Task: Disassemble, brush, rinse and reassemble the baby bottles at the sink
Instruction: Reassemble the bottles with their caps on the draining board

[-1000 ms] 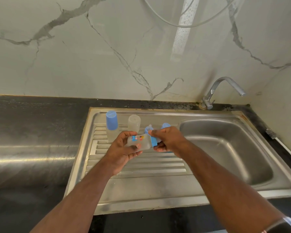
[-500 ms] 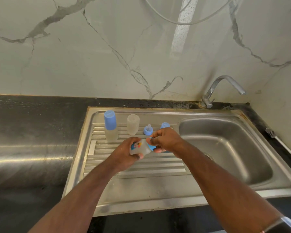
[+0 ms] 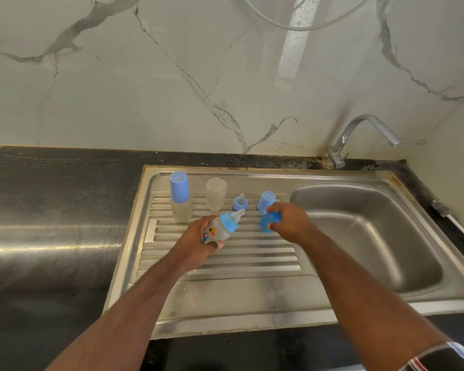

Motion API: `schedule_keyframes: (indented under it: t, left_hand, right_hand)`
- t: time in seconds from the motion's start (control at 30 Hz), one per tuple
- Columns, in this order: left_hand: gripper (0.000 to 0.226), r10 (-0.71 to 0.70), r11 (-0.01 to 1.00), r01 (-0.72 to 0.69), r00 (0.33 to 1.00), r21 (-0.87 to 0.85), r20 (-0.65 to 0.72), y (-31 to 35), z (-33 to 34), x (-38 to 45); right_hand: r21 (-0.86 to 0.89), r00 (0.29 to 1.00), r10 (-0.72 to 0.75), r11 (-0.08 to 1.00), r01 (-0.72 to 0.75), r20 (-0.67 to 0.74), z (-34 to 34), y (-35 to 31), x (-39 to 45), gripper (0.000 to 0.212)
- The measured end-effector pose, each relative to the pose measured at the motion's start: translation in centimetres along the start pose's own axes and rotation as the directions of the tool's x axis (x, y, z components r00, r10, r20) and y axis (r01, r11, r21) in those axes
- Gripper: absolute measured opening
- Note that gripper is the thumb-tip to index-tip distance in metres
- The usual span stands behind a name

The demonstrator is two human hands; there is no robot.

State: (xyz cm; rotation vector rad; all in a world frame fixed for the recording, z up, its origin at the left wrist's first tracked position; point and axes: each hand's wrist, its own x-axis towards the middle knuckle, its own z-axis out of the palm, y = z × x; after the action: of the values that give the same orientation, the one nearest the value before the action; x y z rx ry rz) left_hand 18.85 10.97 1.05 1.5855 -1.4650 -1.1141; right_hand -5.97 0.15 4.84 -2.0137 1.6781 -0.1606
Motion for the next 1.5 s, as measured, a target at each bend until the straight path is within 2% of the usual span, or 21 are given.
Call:
schedule_keyframes:
  t: [0.03, 0.07, 0.1, 0.13, 0.2, 0.43, 0.57, 0.67, 0.8, 0.83, 0.9, 0.93, 1.0, 1.07, 1.13, 1.2, 1.27, 1.3, 1.37, 1.43, 1.5]
  left_hand:
    - [0.051, 0.008, 1.000, -0.008, 1.000, 0.000, 0.001, 0.0, -0.1, -0.1]
    - [0.051, 0.012, 1.000, -0.011, 1.000, -0.011, 0.001, 0.0, -0.2, -0.2]
    - [0.052, 0.016, 1.000, -0.016, 1.000, -0.023, -0.001, 0.0, -0.3, -0.3]
    - [0.053, 0.016, 0.999, -0.016, 1.000, -0.031, 0.004, 0.0, -0.4, -0.4]
    - [0.056, 0.017, 0.998, -0.016, 1.000, -0.056, 0.018, 0.4, -0.5, -0.5]
    - [0.057, 0.012, 0.995, -0.005, 0.998, -0.099, 0.069, 1.0, -0.5, -0.3]
    - [0.057, 0.073, 0.996, -0.074, 0.997, -0.051, -0.019, 1.7, -0.4, -0.5]
    - [0.059, 0.126, 0.992, -0.126, 0.987, 0.002, -0.105, 1.8, 0.4, -0.8]
    - [0.061, 0.113, 0.993, -0.110, 0.987, 0.038, -0.116, 0.7, 0.7, -0.9]
    - [0.060, 0.107, 0.994, -0.105, 0.989, 0.021, -0.103, 0.5, 0.5, -0.8]
    - [0.058, 0.092, 0.995, -0.094, 0.992, -0.025, -0.087, 0.6, 0.3, -0.8]
    - [0.058, 0.088, 0.995, -0.092, 0.992, -0.045, -0.095, 0.8, 0.2, -0.9]
    - [0.060, 0.086, 0.995, -0.092, 0.986, -0.039, -0.140, 1.0, 0.5, -0.8]
    - [0.061, 0.090, 0.994, -0.100, 0.971, -0.034, -0.222, 0.9, 1.1, -0.8]
    - [0.064, 0.099, 0.995, -0.103, 0.963, -0.001, -0.252, 0.3, 1.4, -0.6]
    - [0.063, 0.089, 0.996, -0.085, 0.972, 0.026, -0.218, -0.4, 1.2, -0.8]
    - [0.056, 0.063, 0.998, -0.067, 0.978, -0.012, -0.199, -0.5, 0.9, -1.1]
    - [0.054, 0.061, 0.998, -0.066, 0.976, -0.014, -0.208, -0.5, 0.9, -1.1]
    - [0.054, 0.108, 0.994, -0.107, 0.962, 0.015, -0.252, -0.2, 1.3, -0.9]
    - [0.055, 0.145, 0.989, -0.132, 0.936, 0.065, -0.321, 0.1, 1.9, -0.9]
    - [0.058, 0.181, 0.982, -0.146, 0.903, 0.117, -0.389, -0.2, 2.3, -0.8]
  right_hand:
    - [0.208, 0.999, -0.001, 0.978, 0.008, -0.033, -0.8, -0.6, -0.3, 0.045]
    - [0.410, 0.999, -0.027, 0.911, 0.038, -0.033, -1.9, -1.2, -0.9, 0.043]
    - [0.536, 0.996, -0.082, 0.840, 0.079, -0.019, -2.9, -1.9, -1.5, 0.044]
    - [0.562, 0.987, -0.159, 0.817, 0.131, 0.001, -3.6, -2.7, -2.2, 0.046]
    - [0.486, 0.956, -0.286, 0.845, 0.222, 0.061, -3.8, -3.9, -3.0, 0.049]
    - [0.339, 0.927, -0.360, 0.889, 0.307, 0.104, -2.0, -5.6, -3.0, 0.050]
    - [0.213, 0.940, -0.336, 0.924, 0.317, 0.060, -2.1, -6.6, -2.9, 0.047]
    - [0.179, 0.962, -0.262, 0.953, 0.245, 0.079, -2.1, -7.4, -2.6, 0.037]
    - [0.100, 0.974, -0.164, 0.984, 0.150, 0.153, -1.7, -7.9, -2.3, 0.057]
    - [0.105, 0.960, -0.182, 0.981, 0.163, 0.214, -2.0, -7.8, -2.1, 0.057]
    - [0.244, 0.920, -0.253, 0.952, 0.183, 0.299, -2.9, -7.7, -2.1, 0.064]
    - [0.279, 0.917, -0.289, 0.937, 0.211, 0.275, -3.2, -7.6, -2.0, 0.066]
    - [0.271, 0.938, -0.297, 0.931, 0.243, 0.180, -2.9, -8.0, -2.3, 0.050]
    - [0.357, 0.979, -0.175, 0.925, 0.129, 0.101, -1.6, -8.5, -2.6, 0.032]
    - [0.361, 0.996, -0.031, 0.932, -0.001, 0.084, -1.1, -8.4, -2.9, 0.045]
    - [0.252, 0.972, -0.050, 0.968, -0.010, 0.229, -1.6, -7.6, -2.6, 0.053]
    - [0.309, 0.916, -0.196, 0.947, 0.084, 0.351, -2.7, -7.2, -2.6, 0.059]
    - [0.346, 0.908, -0.256, 0.928, 0.136, 0.330, -2.9, -7.3, -2.6, 0.064]
    - [0.348, 0.939, -0.284, 0.915, 0.206, 0.193, -2.3, -8.0, -2.6, 0.054]
    - [0.393, 0.980, -0.175, 0.911, 0.124, 0.096, -1.2, -9.0, -2.8, 0.034]
    - [0.402, 0.996, -0.063, 0.915, 0.033, 0.060, -0.6, -9.4, -2.9, 0.038]
